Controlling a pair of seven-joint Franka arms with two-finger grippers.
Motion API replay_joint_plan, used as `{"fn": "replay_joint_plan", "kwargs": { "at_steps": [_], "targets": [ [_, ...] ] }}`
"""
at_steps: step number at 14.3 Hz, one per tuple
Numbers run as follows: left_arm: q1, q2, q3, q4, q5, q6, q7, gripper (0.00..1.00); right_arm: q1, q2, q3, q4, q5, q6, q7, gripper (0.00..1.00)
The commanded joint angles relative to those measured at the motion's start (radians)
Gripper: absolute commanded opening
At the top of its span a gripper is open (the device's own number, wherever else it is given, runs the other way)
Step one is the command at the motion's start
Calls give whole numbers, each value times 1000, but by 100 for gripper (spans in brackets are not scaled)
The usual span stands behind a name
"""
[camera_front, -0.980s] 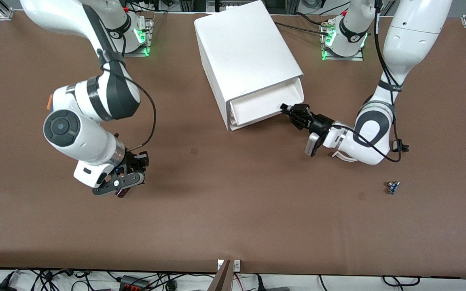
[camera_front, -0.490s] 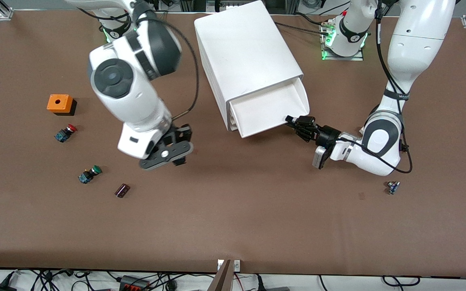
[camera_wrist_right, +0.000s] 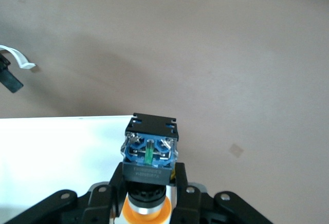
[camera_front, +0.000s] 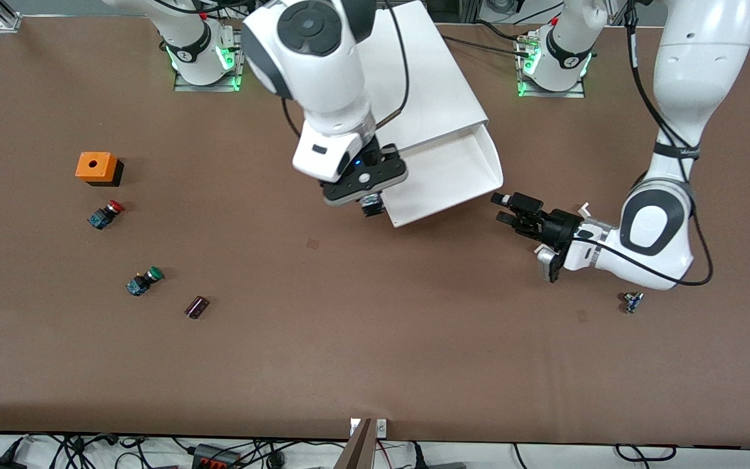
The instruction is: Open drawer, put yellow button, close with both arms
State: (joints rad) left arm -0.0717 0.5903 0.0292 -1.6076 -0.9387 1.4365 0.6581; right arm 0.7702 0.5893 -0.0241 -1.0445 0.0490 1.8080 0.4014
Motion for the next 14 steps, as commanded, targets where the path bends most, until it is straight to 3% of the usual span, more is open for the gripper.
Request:
{"fn": "replay_joint_plan", "kwargs": {
  "at_steps": [1, 4, 11, 14],
  "targets": [
    [-5, -78, 2, 47, 150, -8, -186, 100, 37, 40, -7, 43, 9, 43, 69, 2],
    [-7, -92, -8, 150, 413, -10, -299, 100, 84, 82, -7, 43, 9, 103, 118, 2],
    [-20, -139, -17, 199, 789, 7, -480, 100, 132, 142, -7, 46, 9, 152, 137, 2],
    [-20, -165, -17, 201, 811, -1, -541, 100, 136, 159, 21, 46, 9, 149, 152, 2]
  ]
}}
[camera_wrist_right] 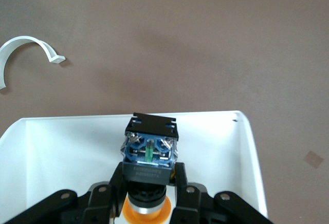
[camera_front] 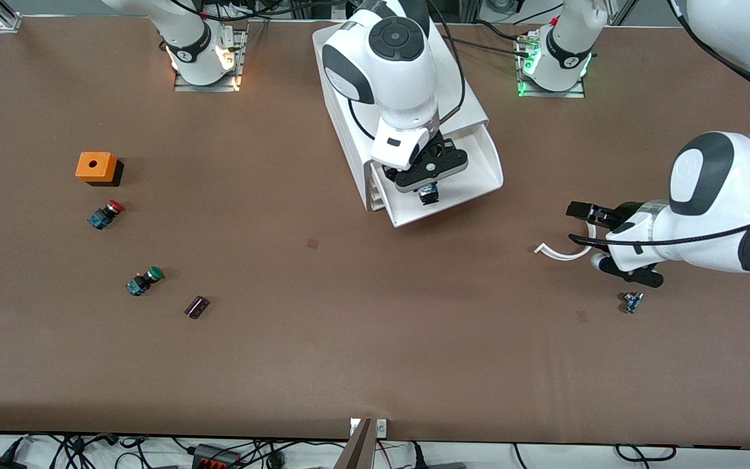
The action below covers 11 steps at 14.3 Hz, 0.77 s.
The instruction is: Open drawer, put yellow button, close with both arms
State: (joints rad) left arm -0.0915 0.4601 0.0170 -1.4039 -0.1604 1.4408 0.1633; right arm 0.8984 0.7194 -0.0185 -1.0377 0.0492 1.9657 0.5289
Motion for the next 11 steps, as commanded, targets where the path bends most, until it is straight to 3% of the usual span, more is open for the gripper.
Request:
{"fn": "replay_joint_plan", "kwargs": {
  "at_steps": [1, 5, 6, 8, 11],
  "targets": [
    [2, -46, -3, -4, 45, -5, -47, 100, 8, 32, 17, 38, 9, -8, 23, 2],
    [4, -110, -3, 22, 111, 0, -36, 100, 11, 49, 28, 38, 9, -10, 25, 2],
    [4, -104, 1, 89, 117, -2, -37, 100, 11, 51, 28, 38, 9, -13, 25, 13],
    [6, -83, 6, 124, 114, 0, -45, 100, 10, 49, 26, 39, 9, -18, 26, 100],
    [9, -66, 12, 138, 116, 7, -73, 100, 4, 38, 22, 53, 9, -65, 31, 100]
  ]
}}
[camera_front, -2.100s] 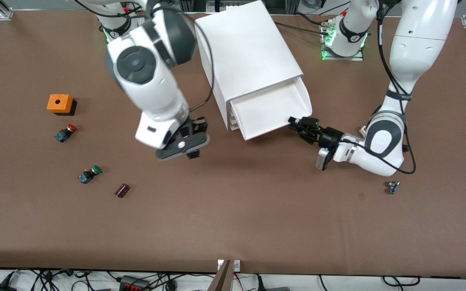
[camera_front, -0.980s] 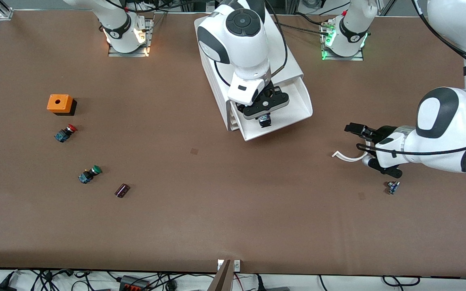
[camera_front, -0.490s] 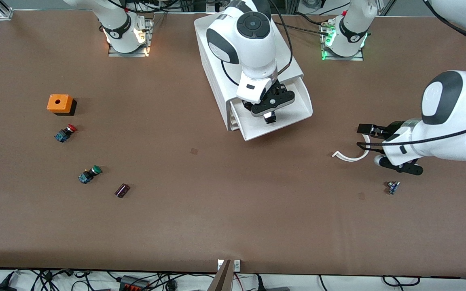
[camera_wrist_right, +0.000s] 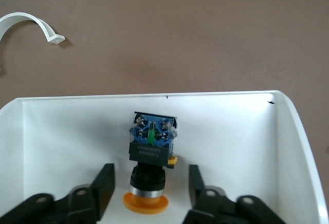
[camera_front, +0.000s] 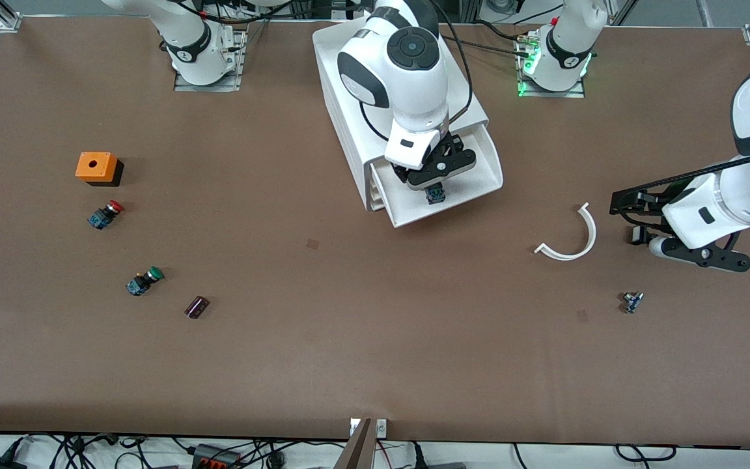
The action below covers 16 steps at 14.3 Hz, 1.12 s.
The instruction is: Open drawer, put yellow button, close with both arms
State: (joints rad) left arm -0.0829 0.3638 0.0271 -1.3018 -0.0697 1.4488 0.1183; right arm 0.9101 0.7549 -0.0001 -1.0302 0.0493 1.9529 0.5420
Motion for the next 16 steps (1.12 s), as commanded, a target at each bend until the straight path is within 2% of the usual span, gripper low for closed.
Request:
{"fn": "replay_joint_plan", "kwargs": {
  "at_steps": [1, 3, 6, 9, 12, 16],
  "targets": [
    [-1, 29, 0, 36, 25, -2, -48, 100, -14, -5, 3, 76, 9, -92, 19, 100],
    [-6, 24, -6, 36, 22, -7, -148, 100, -42, -14, -1, 142, 7, -185, 18, 100],
    [-11, 21, -13, 24, 11, -37, -230, 100, -156, -55, -6, 144, -2, -253, 7, 100],
    [-28, 24, -84, -25, 5, -39, -287, 100, -304, -58, -11, 134, -11, -276, -39, 100],
    [-29, 15, -171, -128, -4, 80, -480, 100, -427, -57, -11, 105, -87, -337, -127, 100],
    [-31, 10, -330, -287, 14, 315, -759, 100, -575, -57, -9, 73, -80, -347, -143, 100]
  ]
}}
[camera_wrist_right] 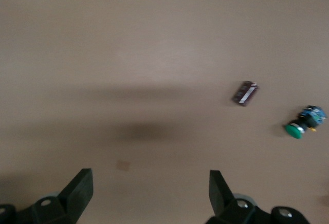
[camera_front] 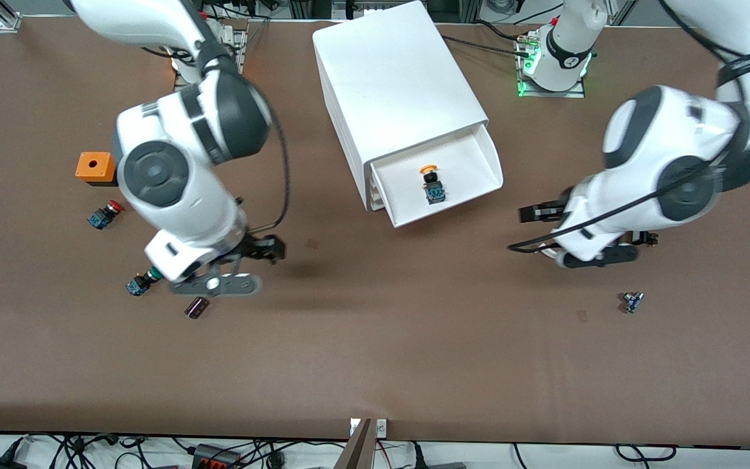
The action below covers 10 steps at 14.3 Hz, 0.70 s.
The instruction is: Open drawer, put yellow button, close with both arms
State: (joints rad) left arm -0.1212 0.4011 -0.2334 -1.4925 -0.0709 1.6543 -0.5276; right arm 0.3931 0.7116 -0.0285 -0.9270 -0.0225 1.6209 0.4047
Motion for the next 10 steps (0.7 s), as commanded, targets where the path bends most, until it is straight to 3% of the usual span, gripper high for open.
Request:
{"fn": "replay_joint_plan", "kwargs": {
  "at_steps": [1, 6, 10],
  "targets": [
    [6, -27, -93, -130, 16, 184, -165, 100, -80, -14, 19, -35, -8, -19, -4, 100],
    [-61, -13, -107, -216, 71, 390, -252, 100, -172, -15, 19, -61, -7, -41, -20, 100],
    [-86, -21, -112, -273, 71, 461, -262, 100, -241, -135, 21, -209, -10, 26, -75, 100]
  ]
}}
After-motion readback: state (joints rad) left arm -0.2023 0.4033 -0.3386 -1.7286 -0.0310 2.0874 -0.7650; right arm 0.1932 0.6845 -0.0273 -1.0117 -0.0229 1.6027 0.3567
